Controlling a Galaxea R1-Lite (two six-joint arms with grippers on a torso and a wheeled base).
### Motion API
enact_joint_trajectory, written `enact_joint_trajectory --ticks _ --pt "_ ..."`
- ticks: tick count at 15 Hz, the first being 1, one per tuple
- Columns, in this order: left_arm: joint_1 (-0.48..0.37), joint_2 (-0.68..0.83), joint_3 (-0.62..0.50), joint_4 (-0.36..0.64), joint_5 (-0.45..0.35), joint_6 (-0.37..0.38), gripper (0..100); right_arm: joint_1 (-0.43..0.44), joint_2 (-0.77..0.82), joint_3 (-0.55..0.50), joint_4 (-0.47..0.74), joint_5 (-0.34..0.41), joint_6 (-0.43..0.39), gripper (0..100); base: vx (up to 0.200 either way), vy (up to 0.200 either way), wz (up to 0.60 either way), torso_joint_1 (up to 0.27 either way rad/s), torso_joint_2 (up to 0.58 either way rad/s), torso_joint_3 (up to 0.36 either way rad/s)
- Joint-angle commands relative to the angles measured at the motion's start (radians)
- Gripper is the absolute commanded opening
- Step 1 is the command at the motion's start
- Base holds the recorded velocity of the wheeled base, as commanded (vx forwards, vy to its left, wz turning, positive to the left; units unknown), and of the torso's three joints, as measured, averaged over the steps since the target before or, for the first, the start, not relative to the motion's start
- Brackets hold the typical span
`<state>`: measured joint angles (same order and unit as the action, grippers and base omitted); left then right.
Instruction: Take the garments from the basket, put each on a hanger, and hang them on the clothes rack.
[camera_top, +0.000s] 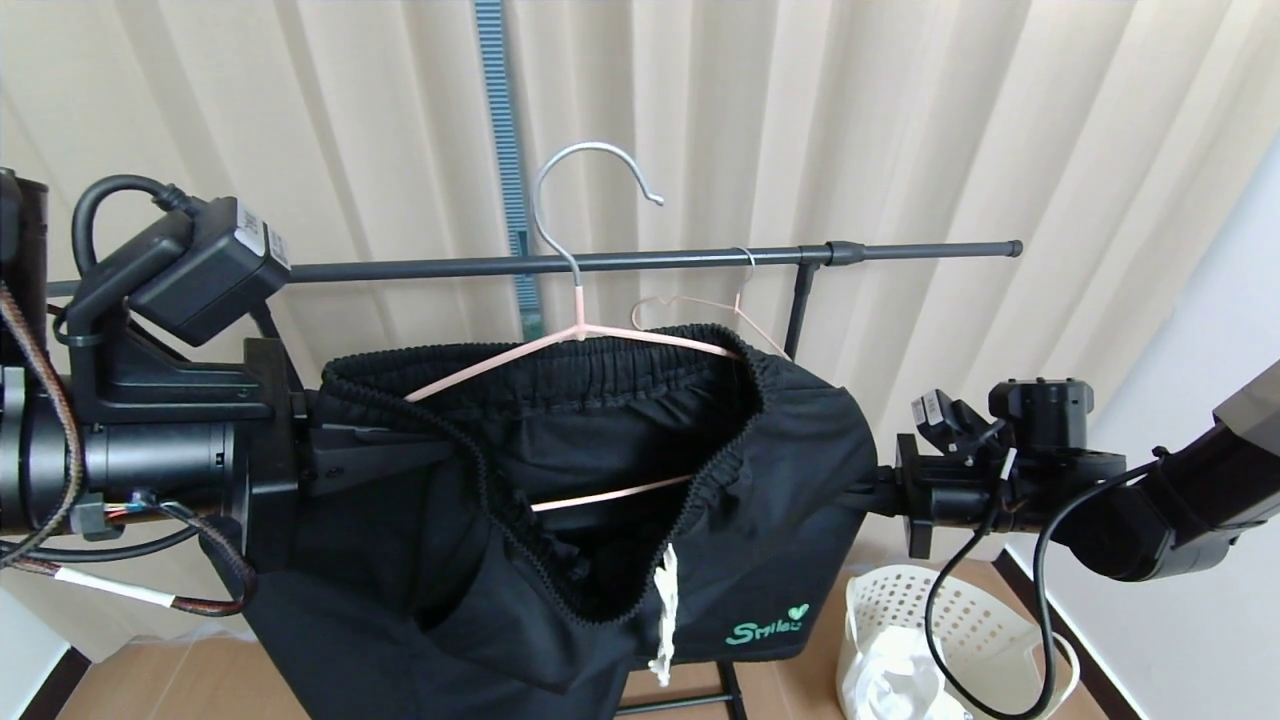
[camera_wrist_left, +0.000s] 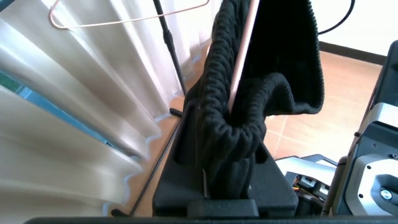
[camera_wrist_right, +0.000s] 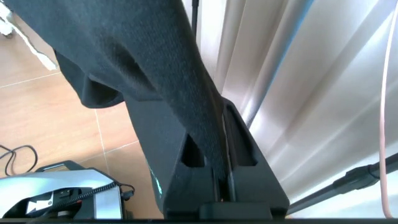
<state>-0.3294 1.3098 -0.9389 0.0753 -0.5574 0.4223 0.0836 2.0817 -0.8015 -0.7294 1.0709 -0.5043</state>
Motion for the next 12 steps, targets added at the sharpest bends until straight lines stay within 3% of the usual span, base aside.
enact_joint_trajectory --ticks 1,2,8,12 --pt "0.004 0.003 0.0 0.0 0.001 0.0 0 0.001 -0.008 0.01 -0.004 0.0 -0.002 0 0.0 0.0 0.0 0.0 0.0 0.0" --pt "0.006 0.005 0.0 0.0 0.002 -0.008 0 0.004 -0.015 0.008 -0.002 0.001 0.0 100 0.0 0.0 0.0 0.0 0.0 0.0" --pt "0.101 0.052 0.017 -0.014 0.004 -0.028 0 0.005 -0.098 0.022 -0.004 0.003 0.003 100 0.0 0.0 0.0 0.0 0.0 0.0" --pt "0.138 0.149 0.009 -0.086 0.031 -0.1 0 0.011 -0.135 0.031 -0.001 -0.032 0.009 100 0.0 0.0 0.0 0.0 0.0 0.0"
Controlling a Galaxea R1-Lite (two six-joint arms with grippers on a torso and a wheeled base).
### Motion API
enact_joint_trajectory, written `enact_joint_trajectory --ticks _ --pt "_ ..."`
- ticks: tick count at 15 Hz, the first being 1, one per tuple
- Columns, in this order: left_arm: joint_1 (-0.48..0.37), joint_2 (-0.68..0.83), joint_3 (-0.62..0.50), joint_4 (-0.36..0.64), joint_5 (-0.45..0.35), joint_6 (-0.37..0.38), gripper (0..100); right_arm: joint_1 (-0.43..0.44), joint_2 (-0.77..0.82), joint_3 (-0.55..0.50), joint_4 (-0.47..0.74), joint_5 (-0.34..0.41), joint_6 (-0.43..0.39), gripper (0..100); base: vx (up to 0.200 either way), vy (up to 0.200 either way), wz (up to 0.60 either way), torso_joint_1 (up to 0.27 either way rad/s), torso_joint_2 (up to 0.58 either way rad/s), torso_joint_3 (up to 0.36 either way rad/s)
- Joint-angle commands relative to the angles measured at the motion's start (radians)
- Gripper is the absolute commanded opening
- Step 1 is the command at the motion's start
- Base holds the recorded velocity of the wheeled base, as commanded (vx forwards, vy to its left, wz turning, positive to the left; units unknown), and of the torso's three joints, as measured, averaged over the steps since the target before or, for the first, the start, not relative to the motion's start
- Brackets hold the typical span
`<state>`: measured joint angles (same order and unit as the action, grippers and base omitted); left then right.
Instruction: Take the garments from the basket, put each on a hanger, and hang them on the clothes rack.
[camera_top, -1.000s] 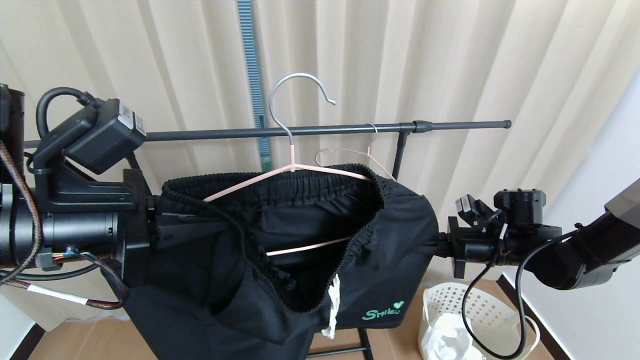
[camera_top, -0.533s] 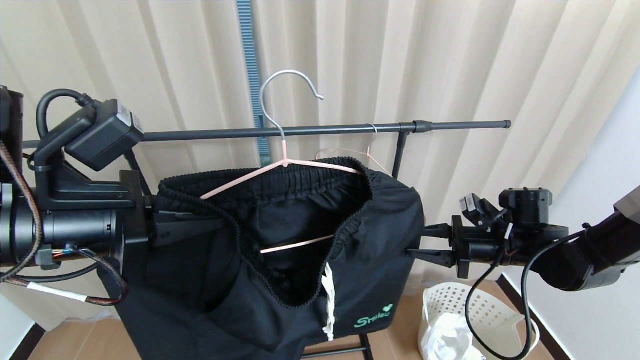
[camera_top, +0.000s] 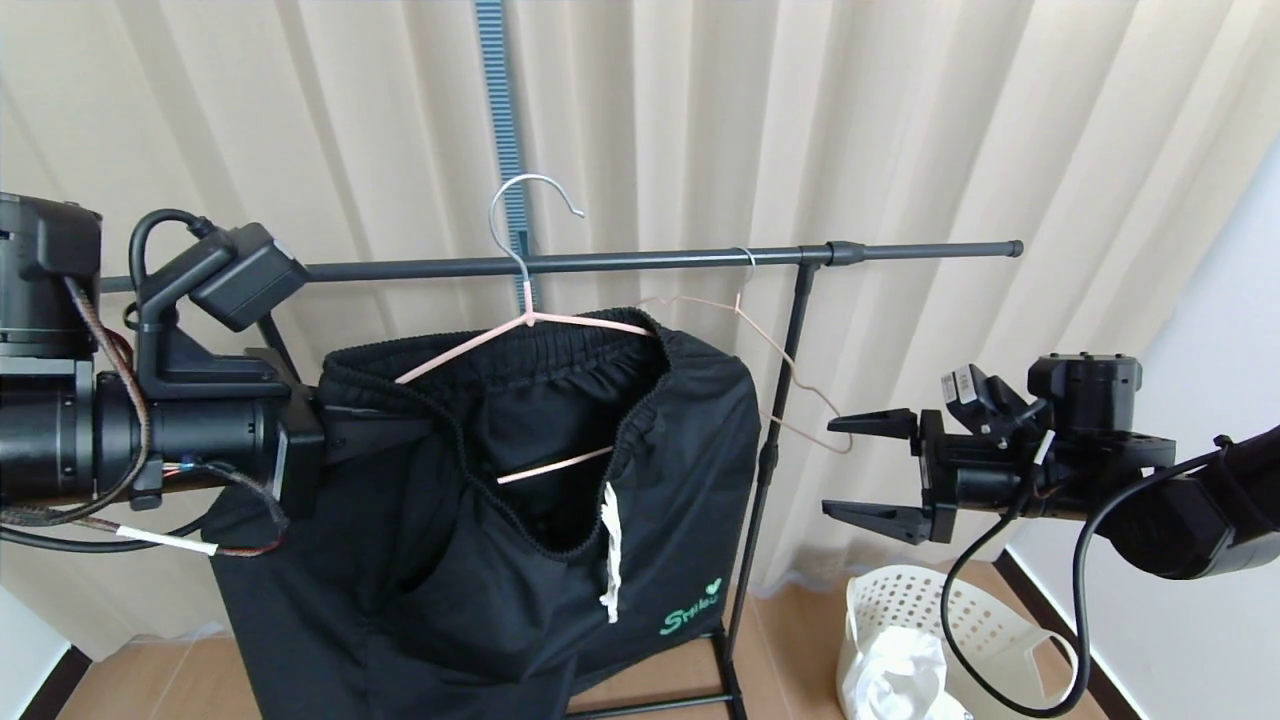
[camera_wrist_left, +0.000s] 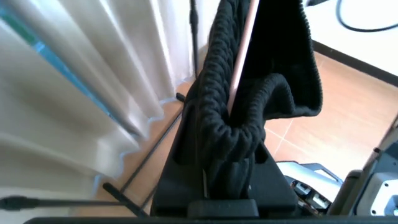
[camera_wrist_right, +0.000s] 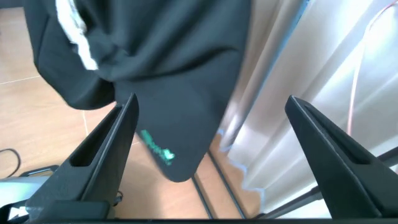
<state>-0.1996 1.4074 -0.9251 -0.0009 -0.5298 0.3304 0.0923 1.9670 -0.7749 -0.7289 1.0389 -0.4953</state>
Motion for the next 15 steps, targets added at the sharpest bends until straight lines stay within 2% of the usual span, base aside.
enact_joint_trajectory --ticks 1,3,5,9,11,13,15 --pt "0.008 0.085 -0.003 -0.064 0.062 -0.028 0 0.007 -0.025 0.008 -0.004 -0.013 0.0 100 0.0 0.0 0.0 0.0 0.0 0.0" --pt "0.006 0.134 -0.006 -0.119 0.126 -0.054 0 0.007 -0.023 0.006 -0.004 -0.014 0.0 100 0.0 0.0 0.0 0.0 0.0 0.0" --pt "-0.009 0.232 -0.052 -0.162 0.209 -0.119 0 0.007 -0.023 0.006 -0.004 -0.016 0.0 100 0.0 0.0 0.0 0.0 0.0 0.0" --pt "-0.072 0.415 -0.209 -0.162 0.369 -0.284 0 0.007 -0.022 0.005 -0.004 -0.037 0.0 100 0.0 0.0 0.0 0.0 0.0 0.0" --pt "-0.078 0.512 -0.314 -0.162 0.438 -0.335 0 0.007 -0.02 0.005 -0.004 -0.037 0.0 100 0.0 0.0 0.0 0.0 0.0 0.0" --pt "-0.081 0.55 -0.357 -0.16 0.459 -0.349 0 0.006 -0.02 0.005 -0.004 -0.037 0.0 100 0.0 0.0 0.0 0.0 0.0 0.0" --pt "-0.084 0.634 -0.443 -0.16 0.471 -0.433 0 0.007 -0.013 0.002 -0.004 -0.04 0.0 100 0.0 0.0 0.0 0.0 0.0 0.0"
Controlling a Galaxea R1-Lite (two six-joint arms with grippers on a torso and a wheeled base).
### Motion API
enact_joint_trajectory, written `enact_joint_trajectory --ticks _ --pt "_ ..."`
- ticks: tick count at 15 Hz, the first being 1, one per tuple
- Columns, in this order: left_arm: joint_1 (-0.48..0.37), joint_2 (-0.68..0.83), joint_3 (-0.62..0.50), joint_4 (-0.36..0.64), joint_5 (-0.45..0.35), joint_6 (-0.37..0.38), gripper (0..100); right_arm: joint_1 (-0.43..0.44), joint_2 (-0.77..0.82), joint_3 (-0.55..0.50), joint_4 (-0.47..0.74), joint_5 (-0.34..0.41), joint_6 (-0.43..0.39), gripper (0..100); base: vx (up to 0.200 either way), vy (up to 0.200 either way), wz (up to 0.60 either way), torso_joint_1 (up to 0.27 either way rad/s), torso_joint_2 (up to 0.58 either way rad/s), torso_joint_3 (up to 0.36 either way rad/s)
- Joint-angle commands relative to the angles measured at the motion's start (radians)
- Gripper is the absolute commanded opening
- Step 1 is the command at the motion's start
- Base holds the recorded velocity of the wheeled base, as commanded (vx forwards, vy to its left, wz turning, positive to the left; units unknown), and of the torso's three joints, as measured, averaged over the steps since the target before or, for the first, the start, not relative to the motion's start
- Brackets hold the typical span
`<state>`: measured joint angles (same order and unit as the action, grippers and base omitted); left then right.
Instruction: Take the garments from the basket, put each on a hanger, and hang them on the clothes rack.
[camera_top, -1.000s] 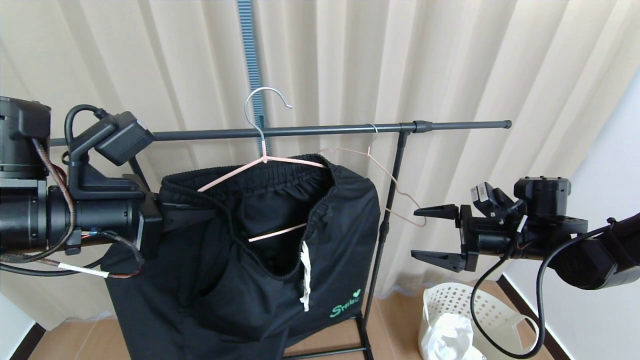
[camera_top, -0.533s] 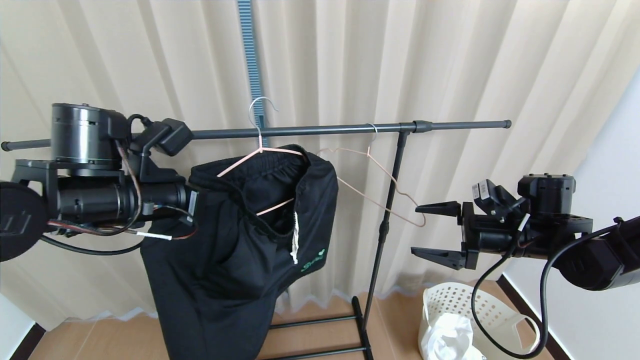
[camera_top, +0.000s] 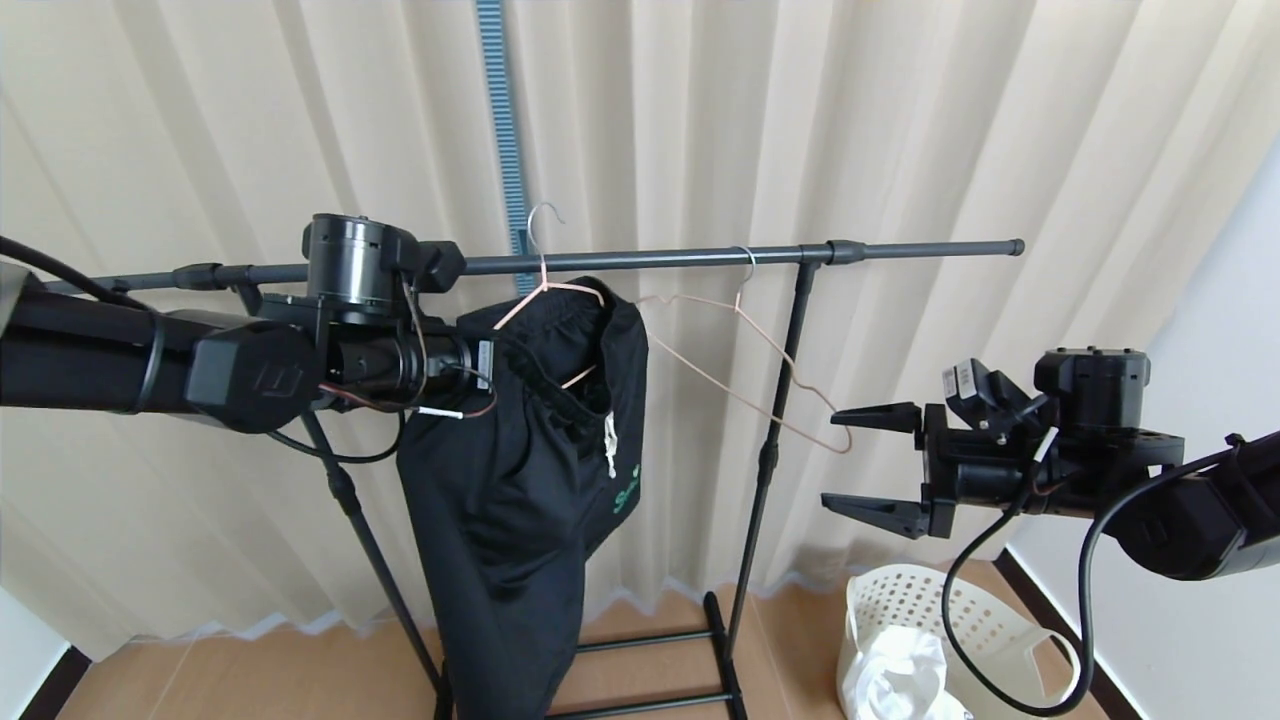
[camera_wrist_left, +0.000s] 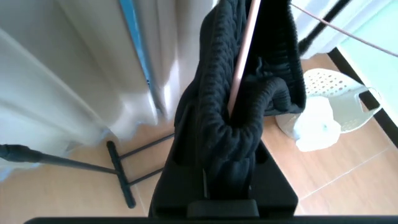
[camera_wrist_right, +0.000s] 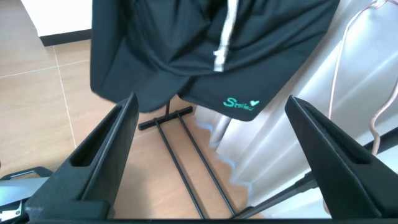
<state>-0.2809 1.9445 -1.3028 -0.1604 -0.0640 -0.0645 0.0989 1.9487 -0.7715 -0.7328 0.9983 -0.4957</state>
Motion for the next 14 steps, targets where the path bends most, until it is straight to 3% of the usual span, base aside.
enact_joint_trajectory --ticks 1,3,14 --pt "-0.003 0.111 -0.082 -0.002 0.004 -0.063 0 0.001 0.007 -0.002 0.0 0.0 0.0 100 0.0 0.0 0.0 0.0 0.0 0.0" --pt "-0.001 0.142 -0.118 -0.002 0.003 -0.106 0 0.001 0.007 -0.002 0.0 0.0 -0.001 100 0.0 0.0 0.0 0.0 0.0 0.0" --pt "-0.004 0.174 -0.119 -0.022 0.006 -0.11 0 0.001 0.01 0.0 0.0 -0.004 -0.001 100 0.0 0.0 0.0 0.0 0.0 0.0"
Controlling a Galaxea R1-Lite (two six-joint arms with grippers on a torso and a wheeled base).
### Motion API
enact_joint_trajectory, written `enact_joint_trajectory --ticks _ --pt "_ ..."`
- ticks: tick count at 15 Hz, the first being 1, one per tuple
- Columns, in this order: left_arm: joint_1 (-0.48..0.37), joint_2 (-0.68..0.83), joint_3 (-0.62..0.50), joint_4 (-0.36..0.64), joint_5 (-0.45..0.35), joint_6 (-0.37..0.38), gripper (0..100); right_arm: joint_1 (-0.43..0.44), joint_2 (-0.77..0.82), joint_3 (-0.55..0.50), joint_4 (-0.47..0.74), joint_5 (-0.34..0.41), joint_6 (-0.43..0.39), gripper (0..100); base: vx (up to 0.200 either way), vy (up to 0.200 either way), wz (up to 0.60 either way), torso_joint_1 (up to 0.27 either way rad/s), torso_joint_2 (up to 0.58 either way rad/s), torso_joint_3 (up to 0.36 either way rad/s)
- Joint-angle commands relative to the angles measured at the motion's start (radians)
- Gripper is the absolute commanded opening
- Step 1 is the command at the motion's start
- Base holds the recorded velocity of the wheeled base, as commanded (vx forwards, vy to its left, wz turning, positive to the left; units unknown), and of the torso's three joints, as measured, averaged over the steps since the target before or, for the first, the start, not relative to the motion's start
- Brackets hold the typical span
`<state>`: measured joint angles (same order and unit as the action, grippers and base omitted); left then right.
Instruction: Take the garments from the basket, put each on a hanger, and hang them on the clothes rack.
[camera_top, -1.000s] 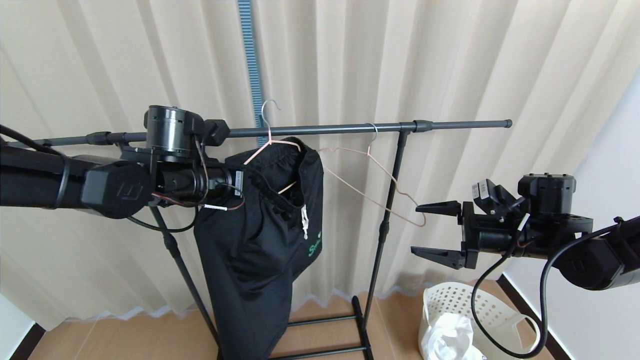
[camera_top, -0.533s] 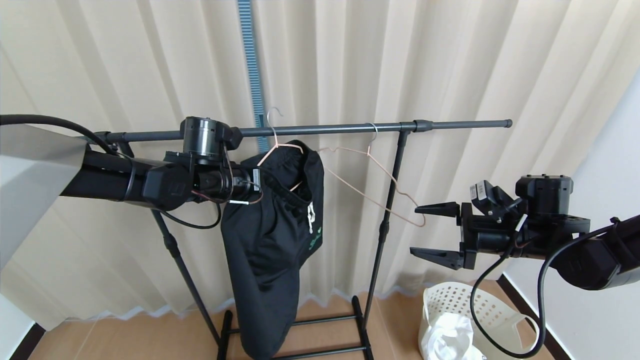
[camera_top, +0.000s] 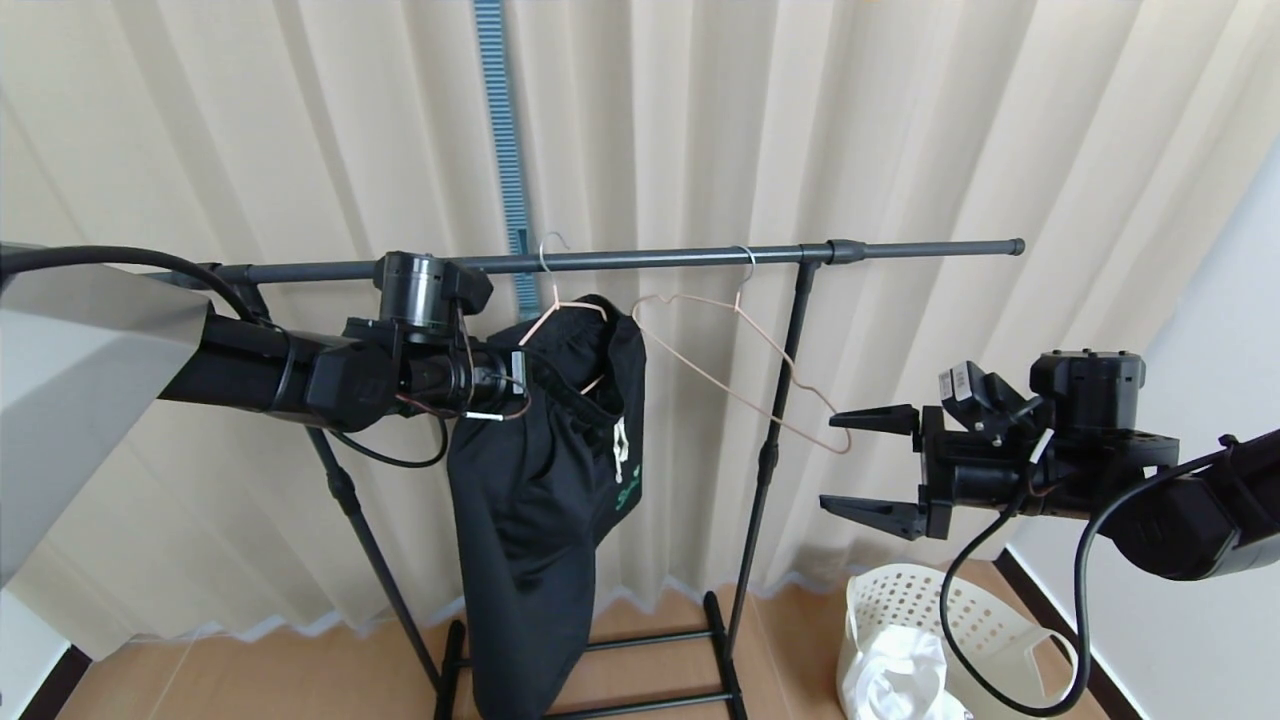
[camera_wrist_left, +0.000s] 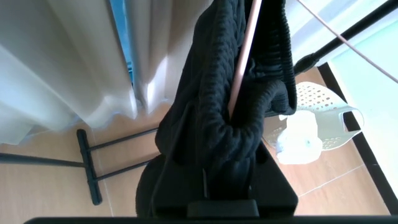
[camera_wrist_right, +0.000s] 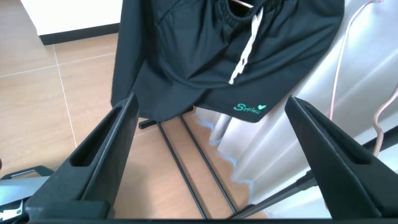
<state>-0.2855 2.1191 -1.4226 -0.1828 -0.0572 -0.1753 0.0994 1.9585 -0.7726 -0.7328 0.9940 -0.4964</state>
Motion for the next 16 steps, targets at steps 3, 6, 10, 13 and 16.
enact_joint_trajectory --ticks 3,6,10,13,16 --pt "0.0 -0.001 0.011 0.0 0.0 0.0 0 0.0 0.002 -0.001 0.0 0.0 -0.001 100 0.0 0.0 0.0 0.0 0.0 0.0" --pt "0.0 -0.001 0.011 0.0 0.0 0.002 100 0.0 0.002 -0.001 0.0 0.0 -0.001 100 0.0 0.0 0.0 0.0 0.0 0.0" --pt "0.0 -0.005 0.013 -0.001 0.0 0.004 100 0.0 0.002 -0.001 0.0 0.0 -0.001 100 0.0 0.0 0.0 0.0 0.0 0.0" --pt "0.0 -0.068 0.05 0.0 -0.001 0.007 100 0.0 -0.007 0.001 0.0 -0.003 -0.001 100 0.0 0.0 0.0 0.0 0.0 0.0" --pt "-0.023 -0.266 0.212 0.003 -0.001 0.027 100 0.045 -0.087 0.007 0.009 -0.166 0.027 100 0.0 0.0 0.0 0.0 0.0 0.0"
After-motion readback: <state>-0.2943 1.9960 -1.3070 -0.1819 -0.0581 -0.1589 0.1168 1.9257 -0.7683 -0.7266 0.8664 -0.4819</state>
